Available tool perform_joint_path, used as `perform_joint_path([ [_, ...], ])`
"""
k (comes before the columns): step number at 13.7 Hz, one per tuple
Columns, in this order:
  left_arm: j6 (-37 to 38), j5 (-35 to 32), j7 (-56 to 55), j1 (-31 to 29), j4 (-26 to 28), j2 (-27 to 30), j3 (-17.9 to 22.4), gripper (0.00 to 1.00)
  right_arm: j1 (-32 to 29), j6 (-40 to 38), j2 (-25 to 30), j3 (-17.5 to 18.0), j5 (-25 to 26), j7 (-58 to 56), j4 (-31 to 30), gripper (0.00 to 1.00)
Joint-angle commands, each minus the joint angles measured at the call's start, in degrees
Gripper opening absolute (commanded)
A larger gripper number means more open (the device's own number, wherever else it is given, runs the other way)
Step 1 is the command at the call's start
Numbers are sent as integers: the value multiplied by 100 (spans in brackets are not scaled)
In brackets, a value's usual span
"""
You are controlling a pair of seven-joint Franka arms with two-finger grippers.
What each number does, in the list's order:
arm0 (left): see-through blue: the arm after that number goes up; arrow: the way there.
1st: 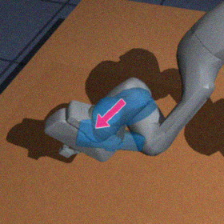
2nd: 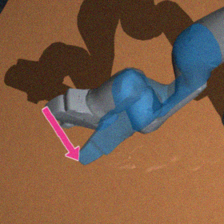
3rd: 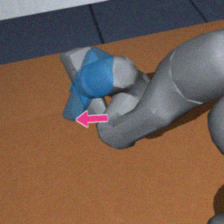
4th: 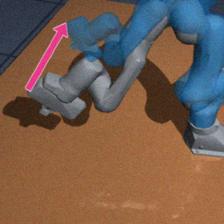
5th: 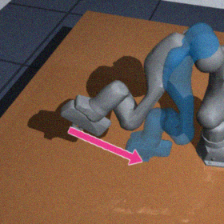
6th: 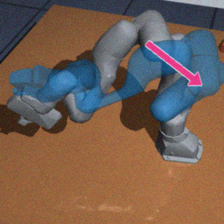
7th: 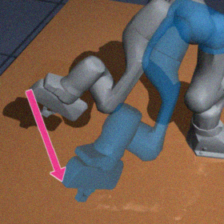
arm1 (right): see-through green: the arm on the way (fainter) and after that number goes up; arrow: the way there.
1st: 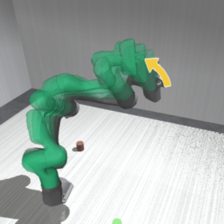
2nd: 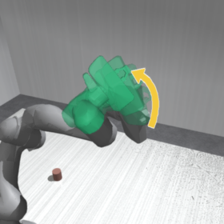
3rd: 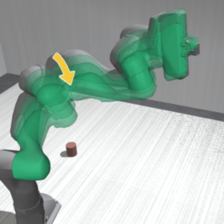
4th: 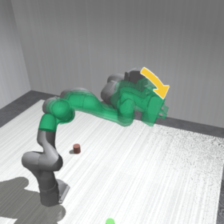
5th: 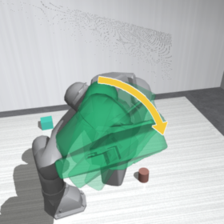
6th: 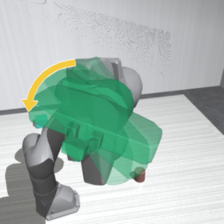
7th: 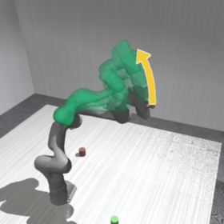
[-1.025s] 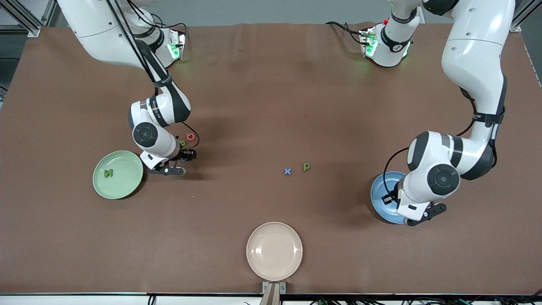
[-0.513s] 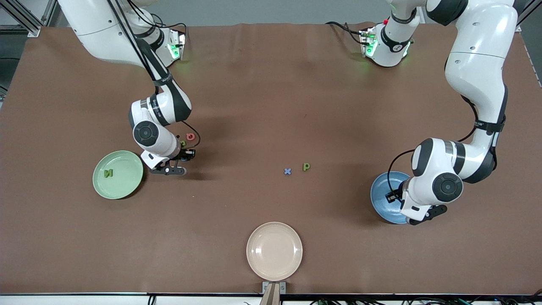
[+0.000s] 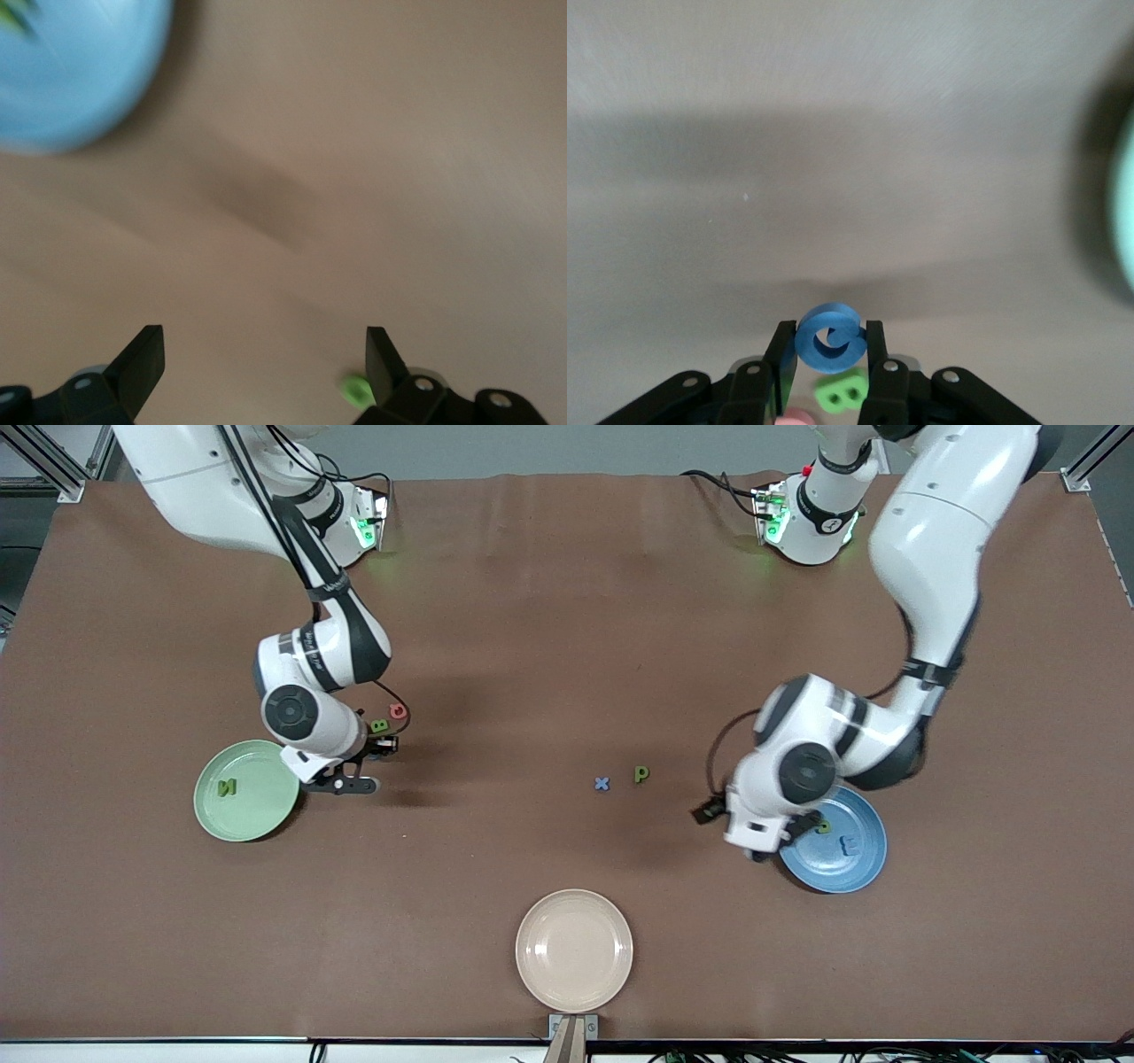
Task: Sort upper and lower case letters into plates
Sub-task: 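Carry the c to the green plate while the left gripper reaches the d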
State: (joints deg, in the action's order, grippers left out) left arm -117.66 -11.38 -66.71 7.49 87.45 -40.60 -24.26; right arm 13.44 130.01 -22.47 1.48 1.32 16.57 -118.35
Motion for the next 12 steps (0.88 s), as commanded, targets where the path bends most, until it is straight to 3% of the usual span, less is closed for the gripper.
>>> perform_joint_path([
  [1, -817, -66, -685, 375, 465, 17, 53, 99, -822, -107, 296, 36, 26, -1230, -66, 26],
  [3, -1109, -127, -677, 647, 501, -149, 71, 88, -1368, -72, 252, 36, 35, -2119, 66, 26],
  [6, -1233, -925, -800, 798, 466, -378, 71, 77, -1914, 269, 51, 36, 70, -2833, 155, 26],
  [12, -1233, -953, -756, 1009, 492, -475, 71, 66, -2416, 701, -407, 36, 79, -3248, 163, 26],
])
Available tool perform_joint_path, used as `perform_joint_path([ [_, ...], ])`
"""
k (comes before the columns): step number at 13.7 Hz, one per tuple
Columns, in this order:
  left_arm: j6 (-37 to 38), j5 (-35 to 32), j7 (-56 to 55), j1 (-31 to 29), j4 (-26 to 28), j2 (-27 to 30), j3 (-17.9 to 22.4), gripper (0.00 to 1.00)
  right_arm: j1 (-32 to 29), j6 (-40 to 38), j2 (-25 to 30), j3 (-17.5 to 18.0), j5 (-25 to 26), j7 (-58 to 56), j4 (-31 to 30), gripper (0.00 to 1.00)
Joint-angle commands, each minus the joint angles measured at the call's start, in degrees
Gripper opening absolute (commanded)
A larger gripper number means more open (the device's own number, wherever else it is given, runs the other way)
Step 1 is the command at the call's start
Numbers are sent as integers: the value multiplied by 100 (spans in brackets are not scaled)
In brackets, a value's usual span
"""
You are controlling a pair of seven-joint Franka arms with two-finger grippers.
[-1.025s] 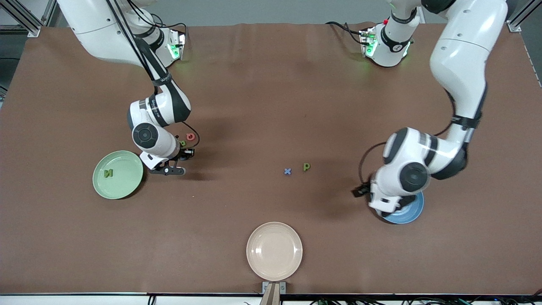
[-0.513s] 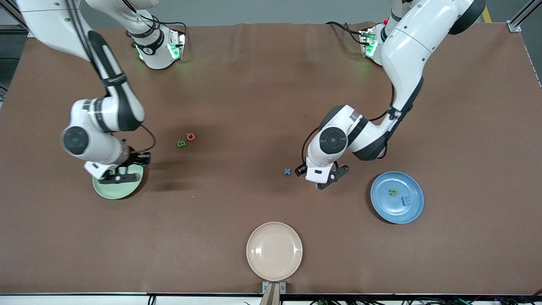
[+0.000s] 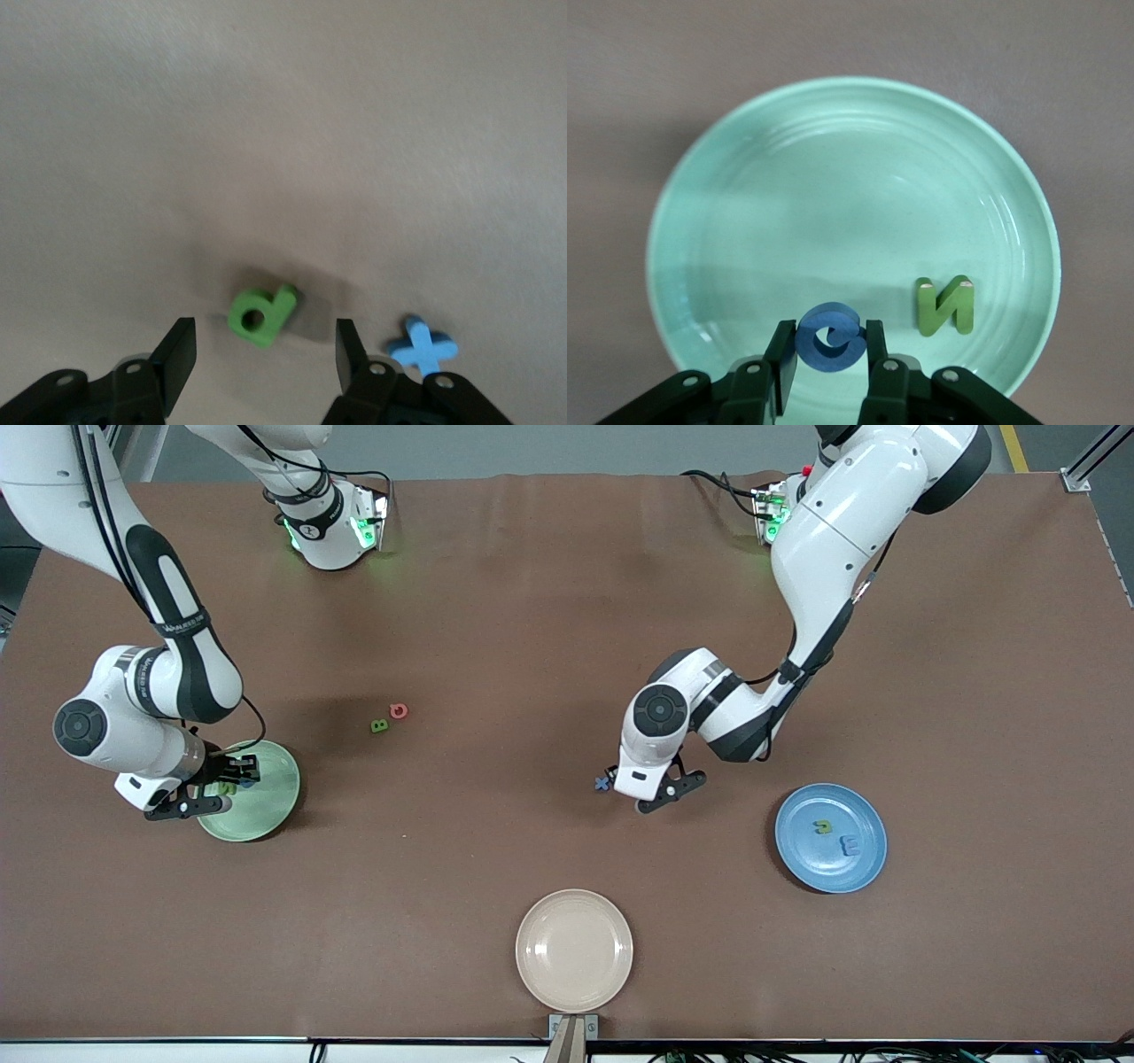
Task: Sort upper and lower case letters into plates
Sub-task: 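Carry the c to the green plate while the left gripper reaches the d, then release the c on the green plate while the left gripper grasps the d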
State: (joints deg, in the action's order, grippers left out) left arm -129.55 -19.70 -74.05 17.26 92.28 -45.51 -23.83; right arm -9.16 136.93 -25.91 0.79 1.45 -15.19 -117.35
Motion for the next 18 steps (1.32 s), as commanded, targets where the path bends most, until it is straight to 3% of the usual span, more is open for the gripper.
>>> perform_joint_path([
  [1, -44, -121, -39, 32, 18, 7, 28, 63, -191, 36, -106, 96, 66, -72, 63, 27],
  [3, -44, -121, -48, 23, 18, -2, 36, 57, -218, 80, -133, 105, 66, -72, 55, 28],
  [6, -44, -121, -39, 6, 9, 7, 71, 57, -235, 89, -133, 96, 66, -72, 63, 33],
  [7, -44, -121, -39, 14, 9, -10, 71, 57, -235, 80, -133, 96, 66, -72, 72, 44],
  [9, -44, -130, -22, -12, 9, -37, 80, 56, -227, 36, -124, 96, 66, -63, 159, 89],
  [12, -44, -183, -13, -29, 9, -54, 80, 53, -209, -130, -55, 105, 57, -11, 335, 92],
  [16, -44, -183, -13, -30, 9, -89, 80, 44, -34, -1604, 147, 149, 13, 304, 985, 92],
  [18, -44, -192, -4, -29, 18, -125, 80, 39, 351, -1906, 445, 149, -13, 1057, 951, 92],
])
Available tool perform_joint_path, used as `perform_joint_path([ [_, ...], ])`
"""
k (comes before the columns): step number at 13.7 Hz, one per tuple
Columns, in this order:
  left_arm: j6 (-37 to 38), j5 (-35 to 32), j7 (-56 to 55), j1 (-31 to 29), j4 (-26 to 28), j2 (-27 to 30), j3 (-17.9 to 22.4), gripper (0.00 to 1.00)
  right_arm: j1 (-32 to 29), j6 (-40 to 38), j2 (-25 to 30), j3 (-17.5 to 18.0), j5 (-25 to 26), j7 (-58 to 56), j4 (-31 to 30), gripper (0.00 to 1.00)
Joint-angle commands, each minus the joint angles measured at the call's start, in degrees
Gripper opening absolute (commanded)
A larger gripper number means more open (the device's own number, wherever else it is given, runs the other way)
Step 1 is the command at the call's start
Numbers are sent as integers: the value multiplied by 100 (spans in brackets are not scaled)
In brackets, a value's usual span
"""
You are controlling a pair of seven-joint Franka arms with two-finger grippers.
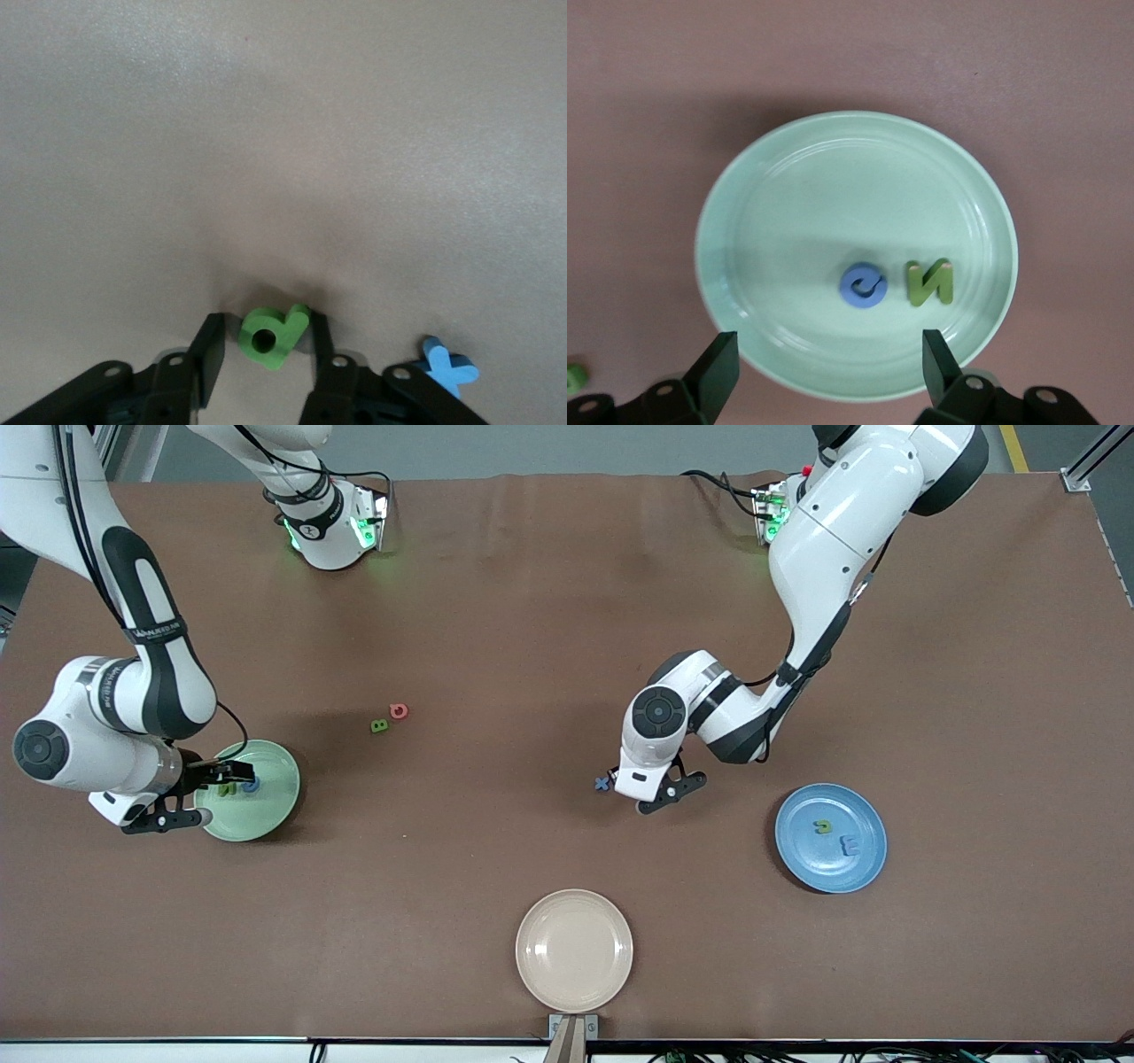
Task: Sort upper and lower case letters into plates
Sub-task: 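Release the c on the green plate while the left gripper grasps the d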
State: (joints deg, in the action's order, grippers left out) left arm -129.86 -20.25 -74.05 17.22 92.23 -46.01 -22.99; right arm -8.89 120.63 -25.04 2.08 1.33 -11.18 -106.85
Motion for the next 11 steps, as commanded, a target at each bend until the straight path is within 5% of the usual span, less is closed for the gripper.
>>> perform_joint_path([
  [1, -4, -145, 13, -44, 14, -75, -4, 38, 544, -495, 464, 29, -1, 1305, -108, 92],
  [7, -4, -145, 48, -44, -47, -49, 31, 8, 2038, -656, 747, 29, -27, 5460, -468, 92],
  [11, 66, -198, 4, -183, -241, 363, 189, 1, 2568, 544, 746, 29, -386, 7067, -1230, 92],
])
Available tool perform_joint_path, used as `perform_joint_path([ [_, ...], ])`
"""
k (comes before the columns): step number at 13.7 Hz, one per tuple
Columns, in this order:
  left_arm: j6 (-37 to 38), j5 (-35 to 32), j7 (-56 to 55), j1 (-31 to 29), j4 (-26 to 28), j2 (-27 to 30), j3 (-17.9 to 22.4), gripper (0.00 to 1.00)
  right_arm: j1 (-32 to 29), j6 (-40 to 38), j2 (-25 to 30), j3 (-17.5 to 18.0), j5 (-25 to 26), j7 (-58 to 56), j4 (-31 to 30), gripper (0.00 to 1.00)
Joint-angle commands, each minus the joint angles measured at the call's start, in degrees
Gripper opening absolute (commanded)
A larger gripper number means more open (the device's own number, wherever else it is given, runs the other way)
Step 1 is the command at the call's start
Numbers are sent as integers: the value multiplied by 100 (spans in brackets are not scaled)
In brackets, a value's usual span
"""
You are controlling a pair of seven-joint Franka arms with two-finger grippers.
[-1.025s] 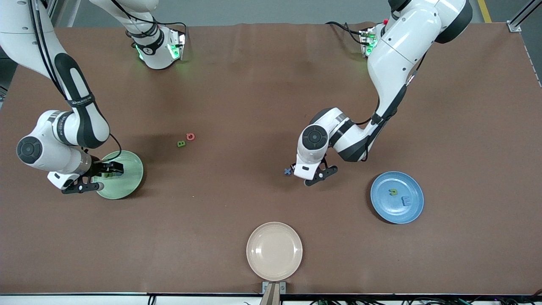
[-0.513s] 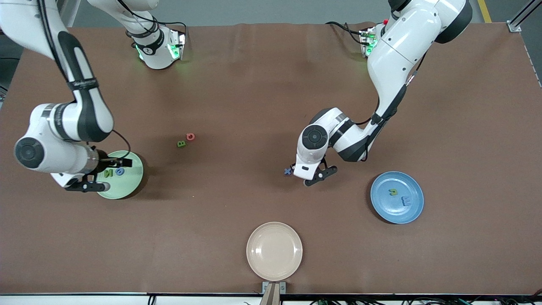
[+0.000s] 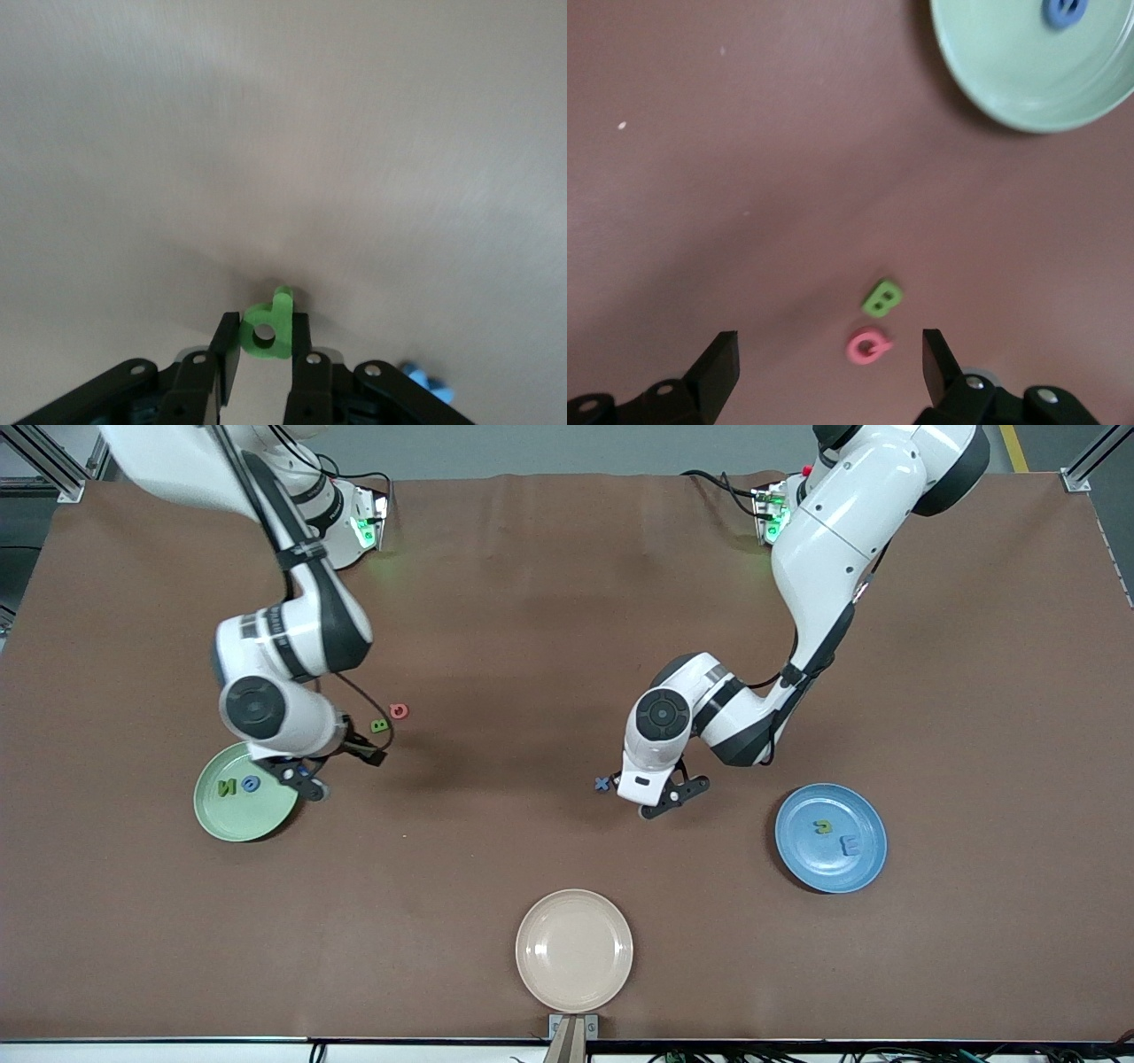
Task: Sort upper and lower case letters into plates
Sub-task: 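Drop the d in the blue plate while the right gripper reaches the B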
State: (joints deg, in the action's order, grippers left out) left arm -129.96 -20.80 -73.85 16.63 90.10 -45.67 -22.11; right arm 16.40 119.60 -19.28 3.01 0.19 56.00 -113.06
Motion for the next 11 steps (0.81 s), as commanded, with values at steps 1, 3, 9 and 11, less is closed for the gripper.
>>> perform_joint_path([
  [1, 84, -144, -15, -229, -19, 487, 163, 1, 30, 1087, 213, -64, -335, 368, -969, 92],
  [3, 364, -380, 351, -684, -10, 717, 208, 1, -4, 1617, 362, -73, -335, 604, -1454, 97],
  [9, 788, -408, 2121, -1855, 183, 815, 190, 3, -5, 1382, 442, -99, -326, 1535, -1544, 100],
  [11, 753, -408, 2130, -2101, 183, 683, 190, 25, -5, 1250, 451, -99, -309, 1686, -1544, 100],
])
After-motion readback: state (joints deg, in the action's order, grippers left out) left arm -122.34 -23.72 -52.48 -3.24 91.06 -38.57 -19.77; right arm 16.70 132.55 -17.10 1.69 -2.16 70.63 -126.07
